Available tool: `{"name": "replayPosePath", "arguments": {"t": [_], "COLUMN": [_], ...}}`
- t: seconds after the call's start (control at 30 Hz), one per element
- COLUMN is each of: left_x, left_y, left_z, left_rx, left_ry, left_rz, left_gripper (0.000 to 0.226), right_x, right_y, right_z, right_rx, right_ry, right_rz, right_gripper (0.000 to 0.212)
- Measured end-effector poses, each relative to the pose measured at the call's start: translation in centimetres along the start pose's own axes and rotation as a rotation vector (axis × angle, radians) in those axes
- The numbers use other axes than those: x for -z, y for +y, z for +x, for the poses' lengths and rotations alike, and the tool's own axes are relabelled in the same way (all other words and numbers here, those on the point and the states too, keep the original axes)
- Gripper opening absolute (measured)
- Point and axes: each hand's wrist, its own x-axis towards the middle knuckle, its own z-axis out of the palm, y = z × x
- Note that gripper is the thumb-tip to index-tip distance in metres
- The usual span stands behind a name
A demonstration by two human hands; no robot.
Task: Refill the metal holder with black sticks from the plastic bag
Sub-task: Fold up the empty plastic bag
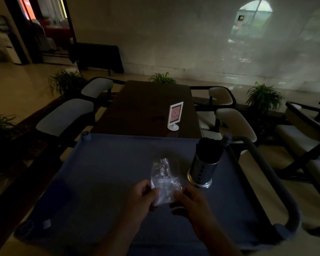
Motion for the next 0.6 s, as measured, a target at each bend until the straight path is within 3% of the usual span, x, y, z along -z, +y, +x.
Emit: {"name": "replayPosePath", "arguments": {"t": [0.1, 0.23, 0.3, 0.37, 0.47, 0.6], "left_x": [-0.4, -0.9, -1.1, -1.3, -1.3, -0.2], "left_y": [-0.4, -0.5, -0.7, -1.0, -1.5, -2.3], "left_z": [-0.1, -0.3, -0.3, -0.4, -1.0, -2.7], "left_rx": [-0.023, 0.011, 0.063, 0.126, 0.178, 0.218], "left_ry": [-0.009, -0.064, -0.051, 0.004, 0.137, 0.385], "left_rz": [0.001, 0.011, -0.003, -0.028, -0.078, -0.071], "left_gripper": [0.014, 0.028, 0.017, 0.008, 0.005, 0.003], "right_x": [0.2, 1.3, 2.0, 2.5, 2.1, 0.3], "right_y": [0.2, 0.7, 0.7, 0.7, 1.2, 3.2], "right_z": [-0.3, 0.3, 0.9, 1.7, 2.8, 4.2], "right_rx": [0.017, -0.025, -0.023, -0.023, -0.048, -0.183], "right_ry": [-0.063, 0.001, -0.01, -0.038, -0.086, -0.253], "right_rz": [-0.066, 0.066, 0.077, 0.056, 0.007, -0.049], "right_gripper": [0.02, 0.019, 0.017, 0.019, 0.006, 0.006]}}
